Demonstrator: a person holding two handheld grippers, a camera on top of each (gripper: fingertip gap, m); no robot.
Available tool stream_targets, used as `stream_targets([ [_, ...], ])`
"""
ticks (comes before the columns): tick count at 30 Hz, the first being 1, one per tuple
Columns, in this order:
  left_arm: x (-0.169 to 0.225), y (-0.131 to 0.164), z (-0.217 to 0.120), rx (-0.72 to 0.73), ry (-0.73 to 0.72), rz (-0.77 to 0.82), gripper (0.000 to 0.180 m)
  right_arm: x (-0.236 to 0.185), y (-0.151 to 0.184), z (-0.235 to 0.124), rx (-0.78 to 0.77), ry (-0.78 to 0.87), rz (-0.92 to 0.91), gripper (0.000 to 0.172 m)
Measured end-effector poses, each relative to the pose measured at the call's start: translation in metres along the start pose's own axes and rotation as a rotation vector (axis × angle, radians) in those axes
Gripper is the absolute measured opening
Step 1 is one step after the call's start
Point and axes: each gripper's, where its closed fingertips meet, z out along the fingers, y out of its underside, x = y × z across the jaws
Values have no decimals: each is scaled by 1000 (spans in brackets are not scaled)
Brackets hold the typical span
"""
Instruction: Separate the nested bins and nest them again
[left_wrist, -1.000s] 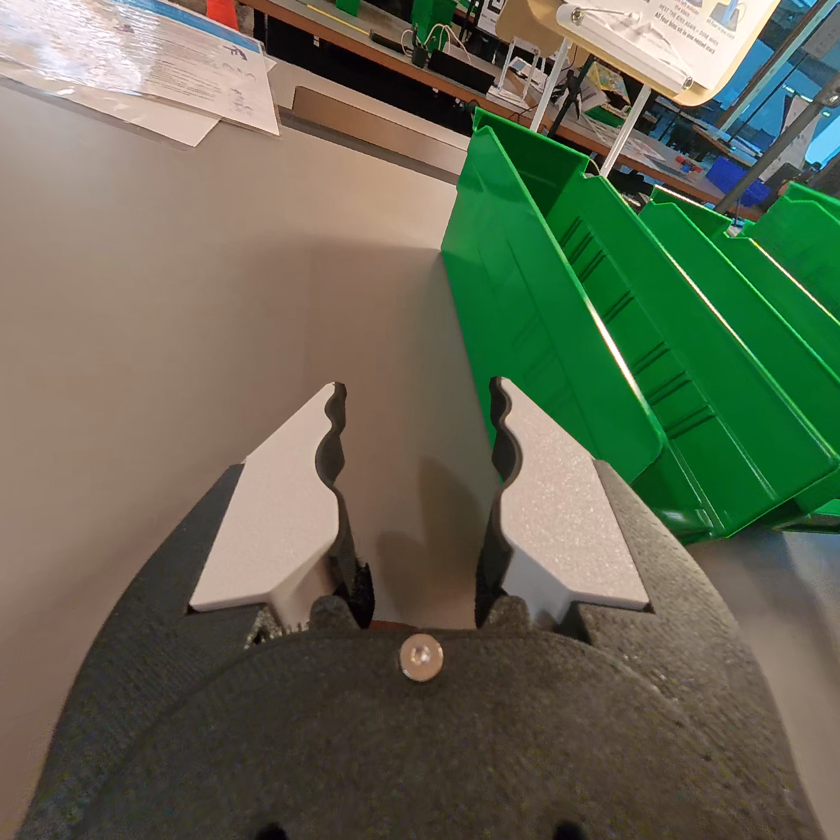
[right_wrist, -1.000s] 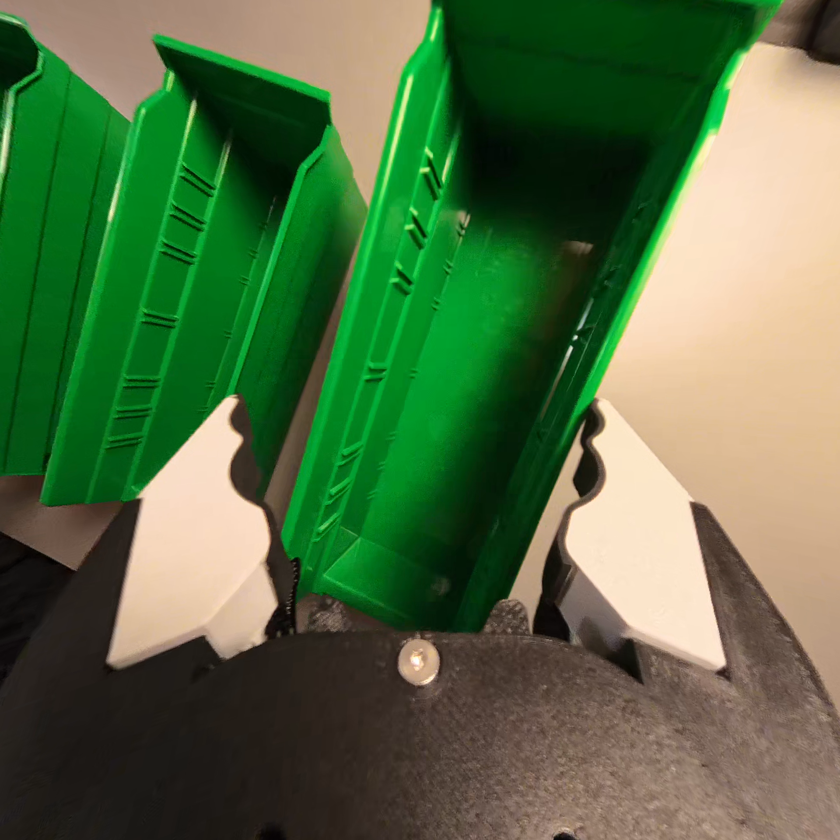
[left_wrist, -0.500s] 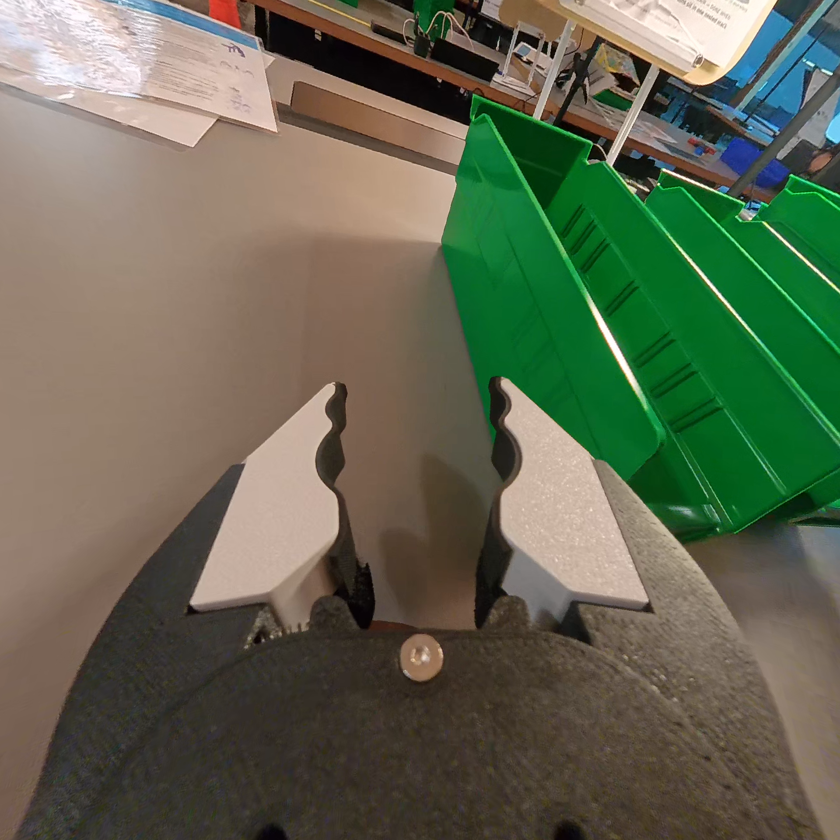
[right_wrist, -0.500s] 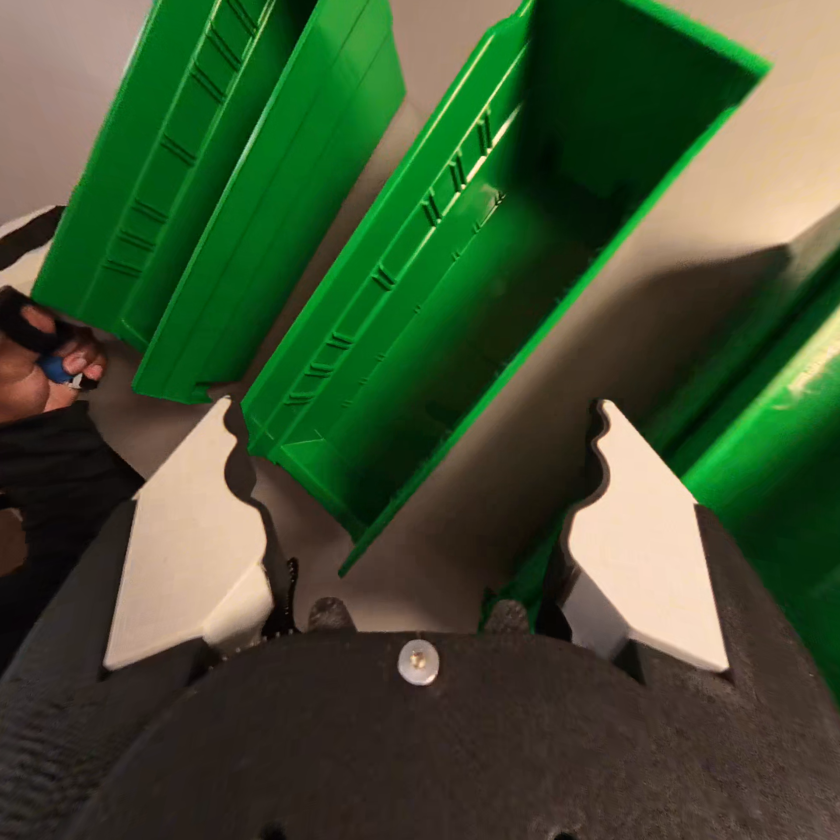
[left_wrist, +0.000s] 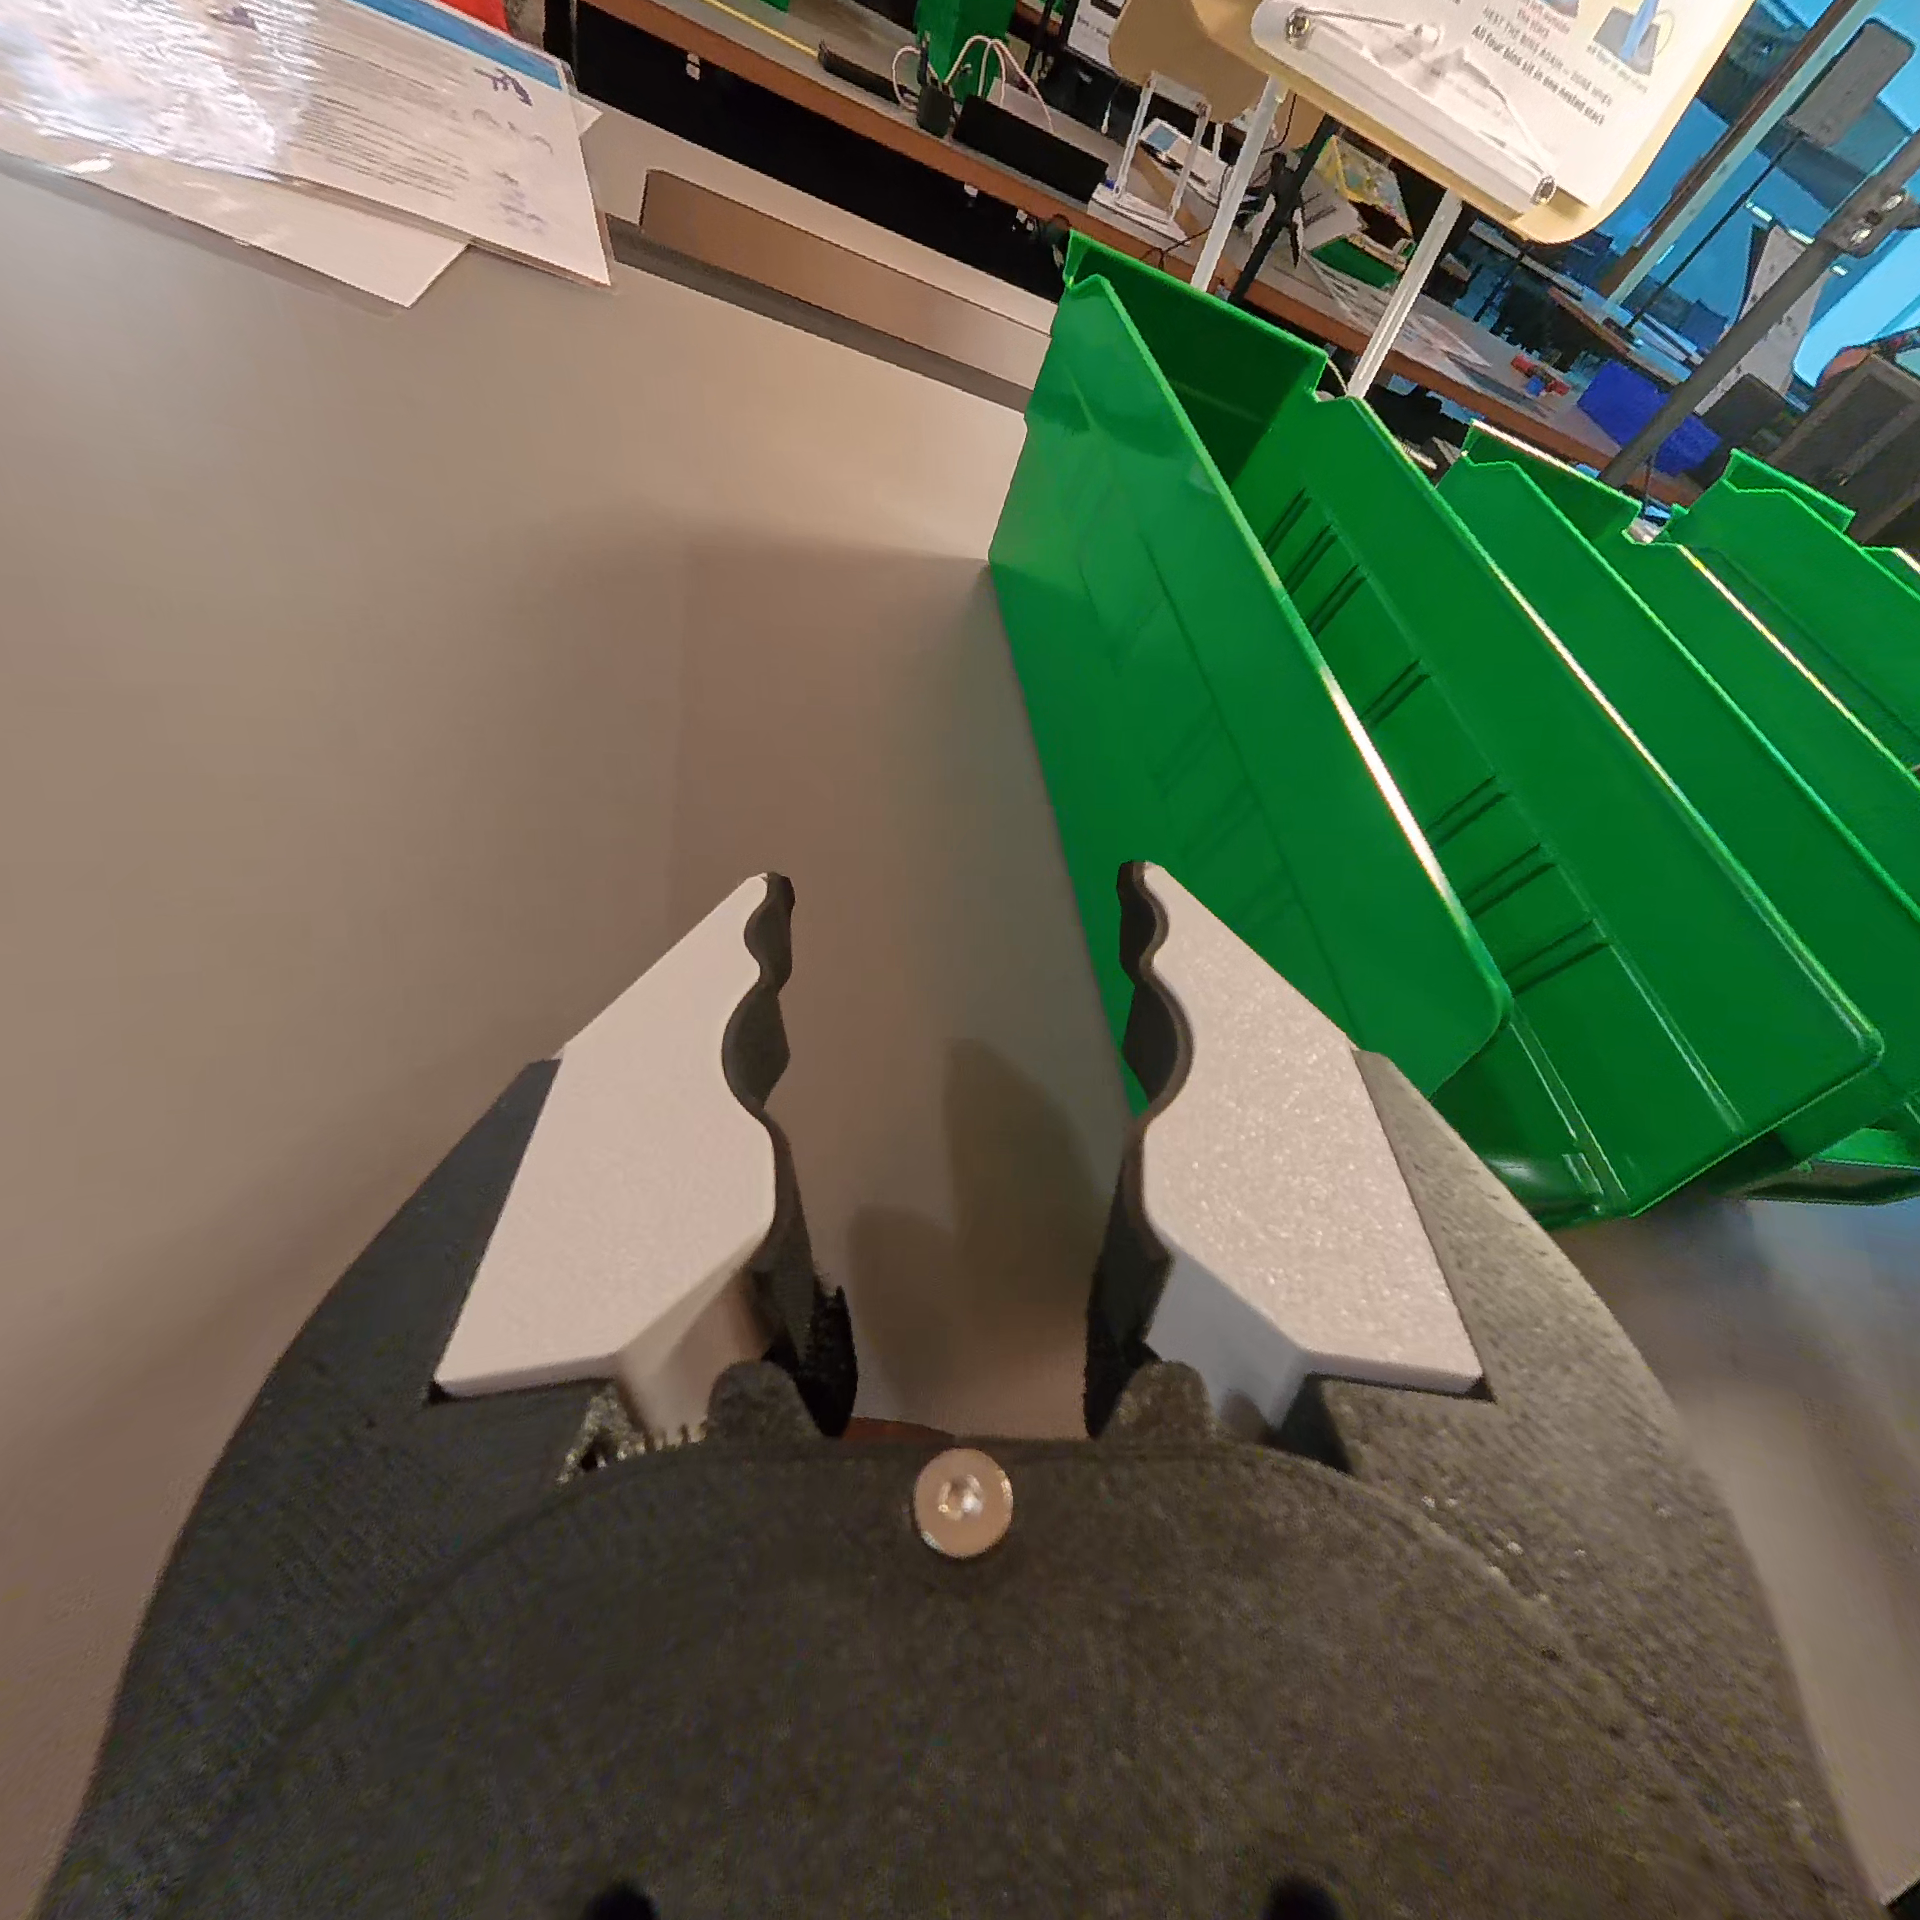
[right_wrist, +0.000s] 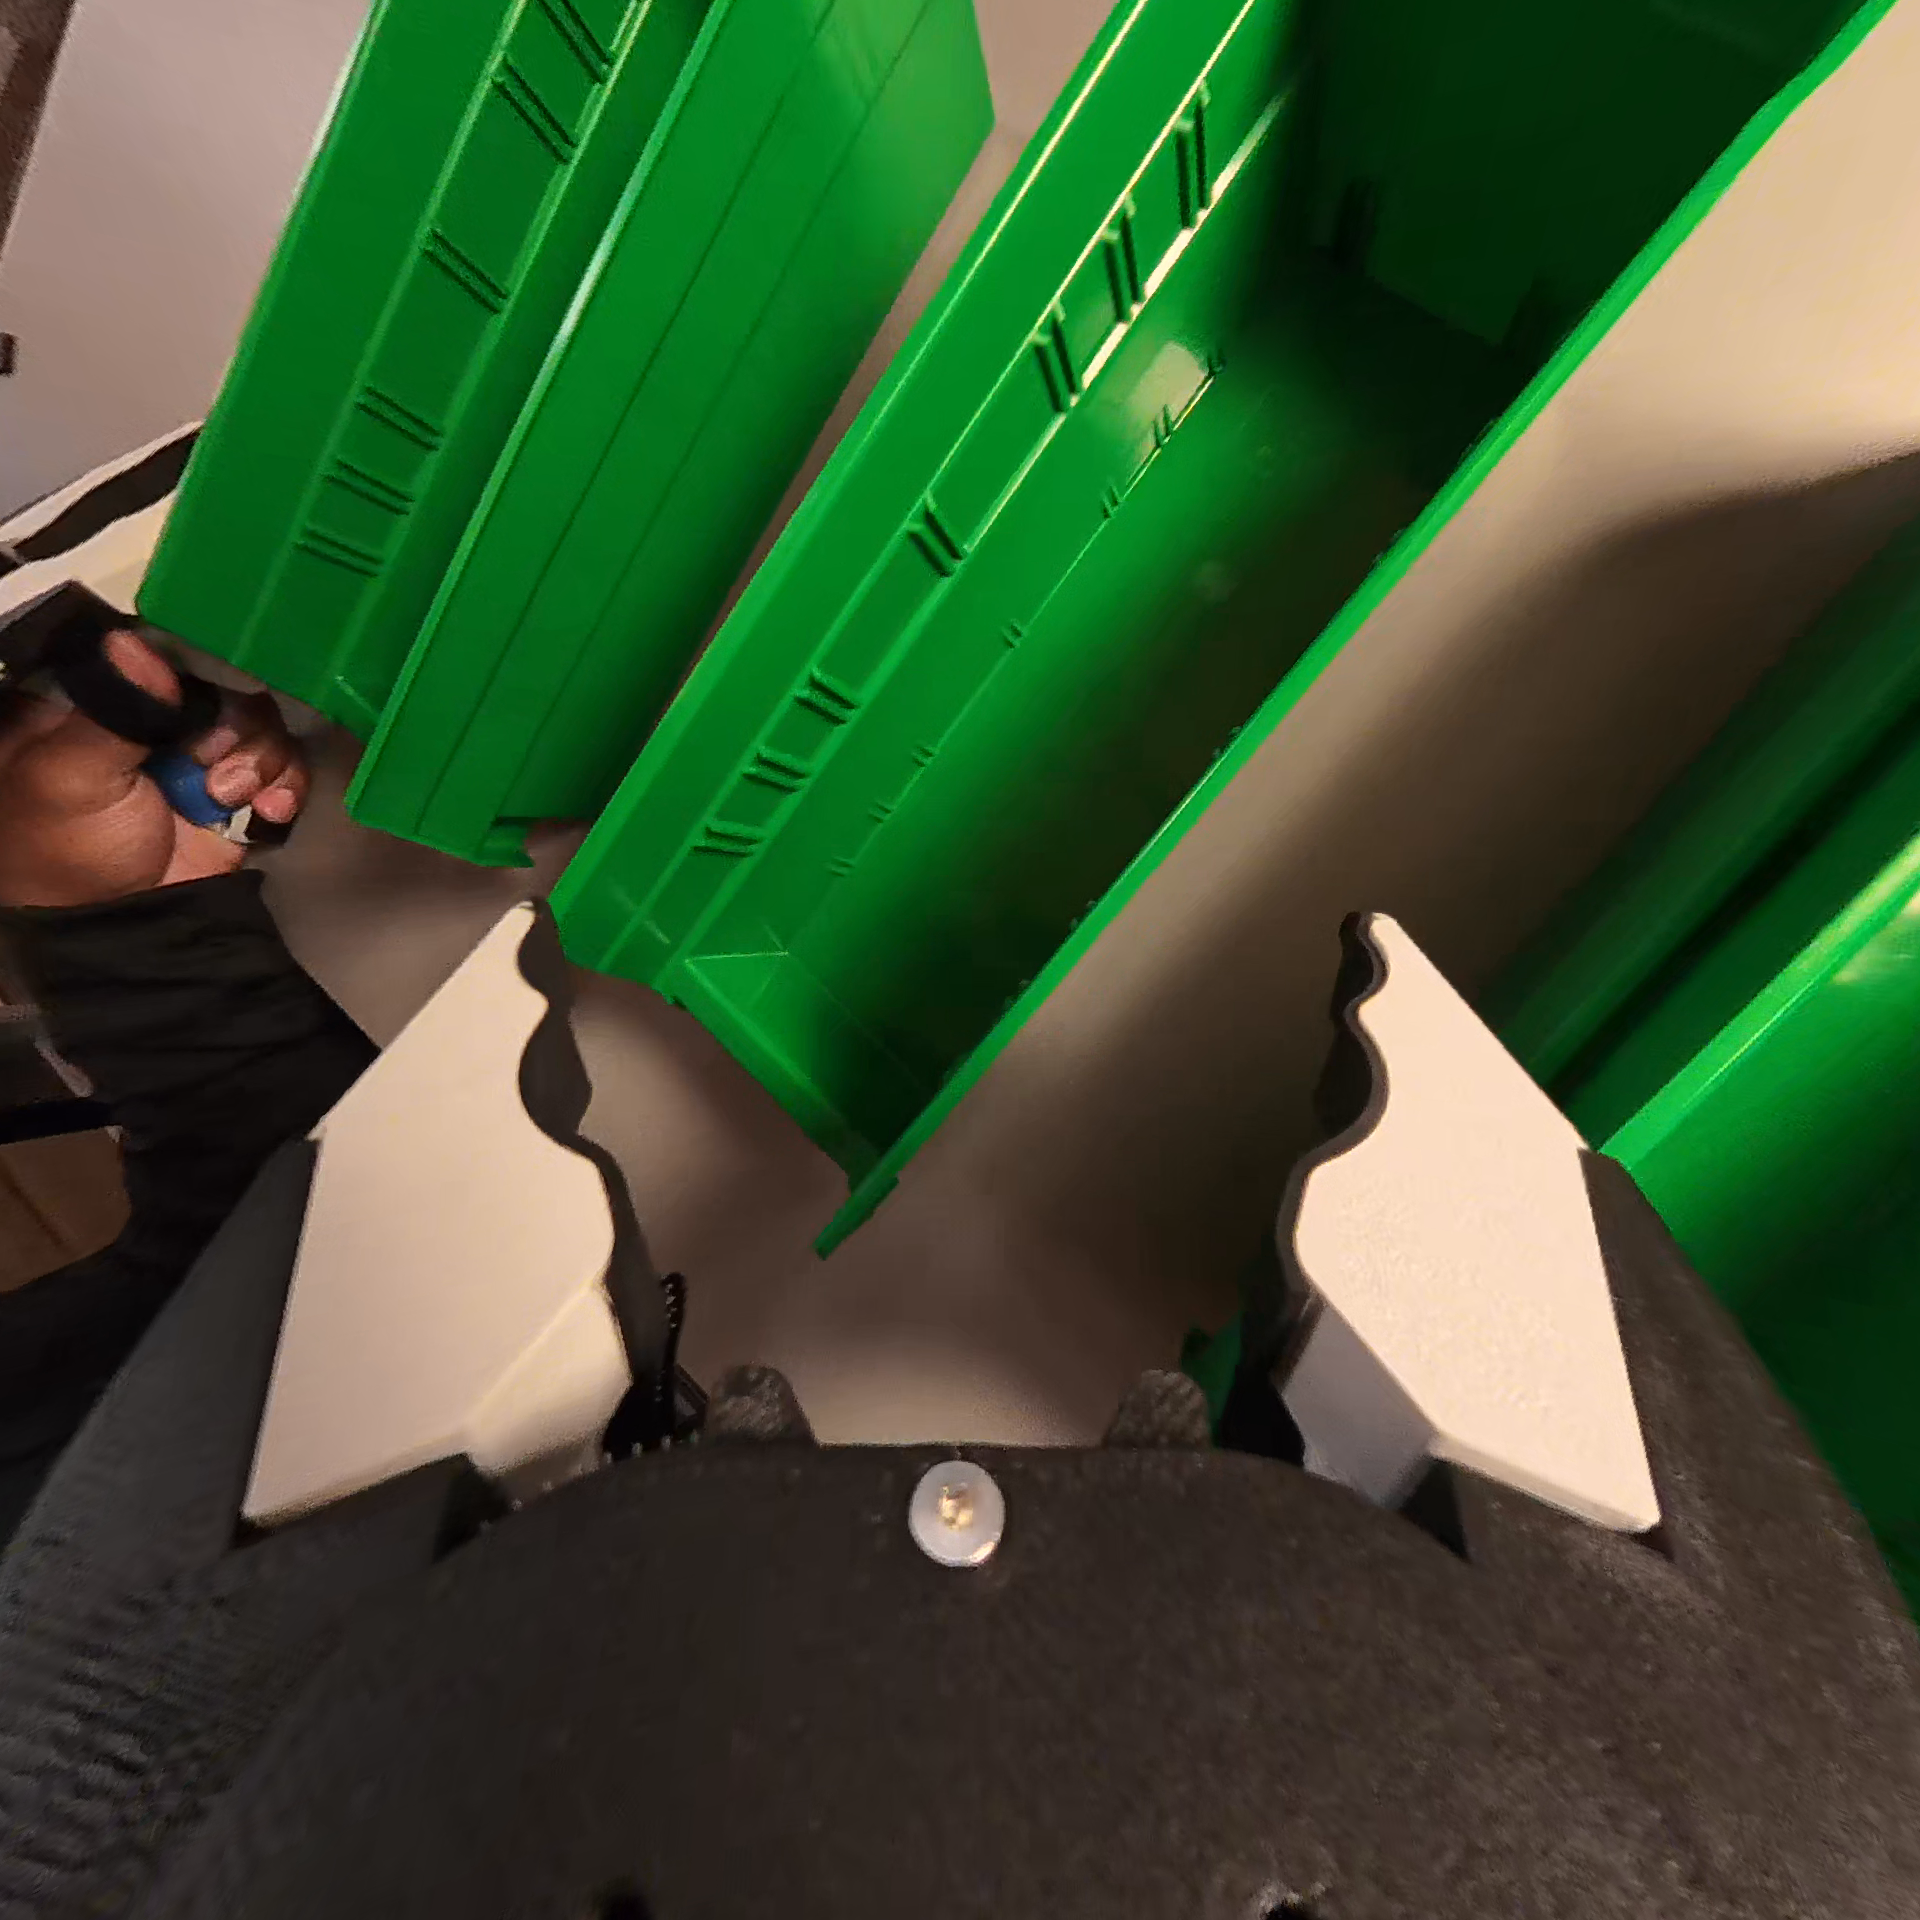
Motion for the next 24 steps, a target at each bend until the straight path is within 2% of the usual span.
stream_targets([
  [4,0,1,1,-10,-17,21,63,-7,0,10,-27,1,-9,145],
  [9,1,2,1,-13,-35,43,63,0,-24,28,-80,53,-3,146],
  [15,1,2,1,-15,-18,25,63,2,-29,25,-83,38,5,146],
  [19,2,0,0,-5,4,11,65,-29,-11,-5,33,-94,-51,144],
  [24,7,-8,-10,25,-1,44,69,-68,43,-44,324,-309,-192,134],
])
